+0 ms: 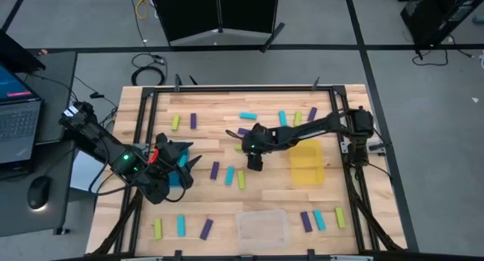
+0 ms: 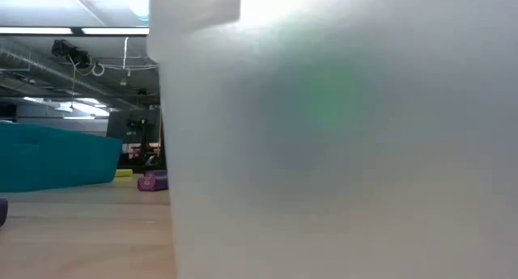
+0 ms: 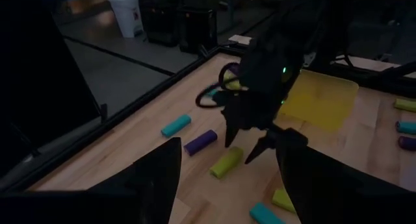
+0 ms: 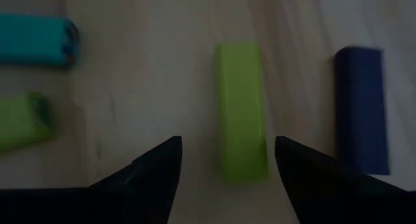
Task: Sort blocks
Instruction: Put the green block into the yellow bin
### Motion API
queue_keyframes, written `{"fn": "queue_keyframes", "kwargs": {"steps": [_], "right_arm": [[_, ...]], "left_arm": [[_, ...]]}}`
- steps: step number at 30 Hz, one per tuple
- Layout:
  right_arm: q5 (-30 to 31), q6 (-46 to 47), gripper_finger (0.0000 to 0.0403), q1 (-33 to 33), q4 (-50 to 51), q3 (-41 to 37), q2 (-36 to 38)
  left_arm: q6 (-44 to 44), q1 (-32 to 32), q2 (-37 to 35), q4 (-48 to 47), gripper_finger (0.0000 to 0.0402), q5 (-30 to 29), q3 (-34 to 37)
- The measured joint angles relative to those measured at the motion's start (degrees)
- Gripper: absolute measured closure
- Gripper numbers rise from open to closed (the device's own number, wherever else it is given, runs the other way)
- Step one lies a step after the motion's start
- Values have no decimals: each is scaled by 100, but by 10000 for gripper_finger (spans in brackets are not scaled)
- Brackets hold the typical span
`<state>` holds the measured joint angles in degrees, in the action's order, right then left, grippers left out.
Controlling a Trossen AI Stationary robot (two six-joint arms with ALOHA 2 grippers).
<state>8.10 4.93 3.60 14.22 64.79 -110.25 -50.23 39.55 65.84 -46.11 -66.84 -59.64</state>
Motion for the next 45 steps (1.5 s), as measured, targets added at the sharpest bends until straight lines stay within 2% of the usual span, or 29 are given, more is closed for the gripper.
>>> {"fn": "queue_keyframes", "kwargs": {"steps": [8,10,15,25,31,37,41,45], "right_arm": [[79,48,176,21,-105,16,-266],[73,48,199,19,-114,15,-270],[-3,92,283,17,-116,15,-263],[181,194,288,10,94,-36,25],[463,100,288,-140,3,-58,1108],[910,223,288,-416,88,-650,2751],[1323,937,288,-729,679,-1383,4048],[1530,2275,288,-1255,1699,-2005,5208]], "left_arm": [[2,0,0,0,145,-62,0],[2,0,0,-2,145,-62,0],[2,0,0,-1,145,-62,0],[-113,-3,13,1,145,-59,0],[-175,-17,54,43,145,-60,0],[-282,-120,282,46,145,-51,2],[-297,-361,492,58,145,330,2],[-257,-697,708,139,145,697,2]]}}
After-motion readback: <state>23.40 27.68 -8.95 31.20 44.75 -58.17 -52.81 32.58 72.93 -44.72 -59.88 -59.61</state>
